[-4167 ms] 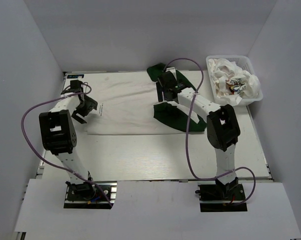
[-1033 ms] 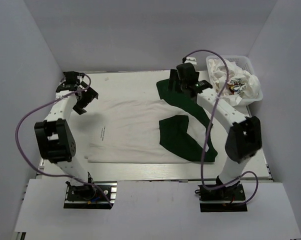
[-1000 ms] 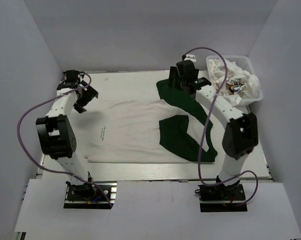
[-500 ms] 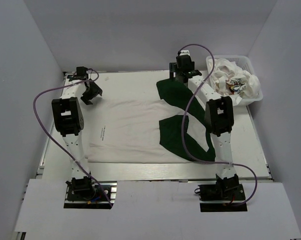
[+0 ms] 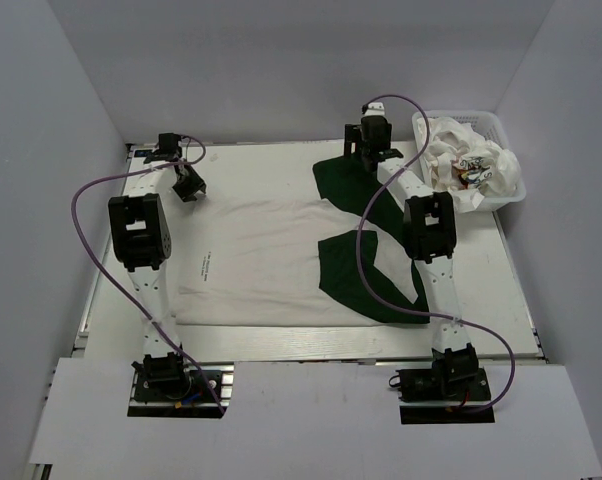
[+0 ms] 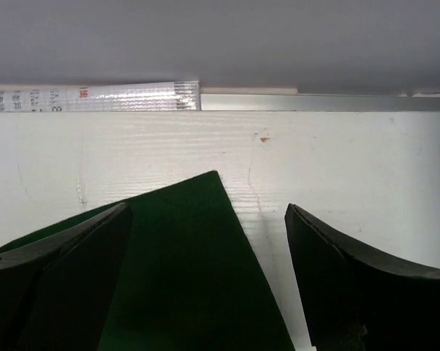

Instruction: Fold and stack the t-shirts

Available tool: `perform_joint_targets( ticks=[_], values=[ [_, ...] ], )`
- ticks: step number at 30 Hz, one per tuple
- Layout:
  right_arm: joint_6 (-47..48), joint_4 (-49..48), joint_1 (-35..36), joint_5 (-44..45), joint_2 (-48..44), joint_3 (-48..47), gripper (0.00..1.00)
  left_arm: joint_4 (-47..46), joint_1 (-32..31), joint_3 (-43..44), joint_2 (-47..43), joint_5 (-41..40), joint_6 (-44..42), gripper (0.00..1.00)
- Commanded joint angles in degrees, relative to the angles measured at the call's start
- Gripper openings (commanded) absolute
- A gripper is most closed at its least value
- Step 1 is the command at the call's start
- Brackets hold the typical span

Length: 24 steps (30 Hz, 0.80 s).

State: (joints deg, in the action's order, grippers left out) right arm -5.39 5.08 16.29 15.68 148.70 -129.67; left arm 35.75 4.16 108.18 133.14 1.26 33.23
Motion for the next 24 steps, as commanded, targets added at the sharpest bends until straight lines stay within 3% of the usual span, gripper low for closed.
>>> perform_joint_targets(
  ticks=[1, 4, 8, 12, 24],
  values=[
    [0.6, -6.6, -0.6, -0.1, 0.9, -3.0, 0.9, 0.8, -1.0, -1.7, 0.9, -0.1, -1.5, 0.45],
    [0.9, -7.4, -0.9, -0.3, 1.2, -2.9, 0.9, 1.4, -1.6, -4.1, -0.4, -3.0, -2.1, 0.44],
    [0.2, -8.0, -1.4, 0.5, 2.0, -3.0, 0.9, 2.7, -2.8, -5.9, -1.7, -8.0, -2.9, 0.34],
    [-3.5, -8.1, -1.9, -1.5, 3.0, -3.1, 0.9, 4.2, -3.5, -5.9, -1.7, -12.9, -2.9, 0.02],
    [-9.6, -14.0, -2.7, -6.6, 7.7, -5.6, 0.9, 1.1, -4.0, -8.8, -6.1, -10.7, -4.7, 0.0]
  ],
)
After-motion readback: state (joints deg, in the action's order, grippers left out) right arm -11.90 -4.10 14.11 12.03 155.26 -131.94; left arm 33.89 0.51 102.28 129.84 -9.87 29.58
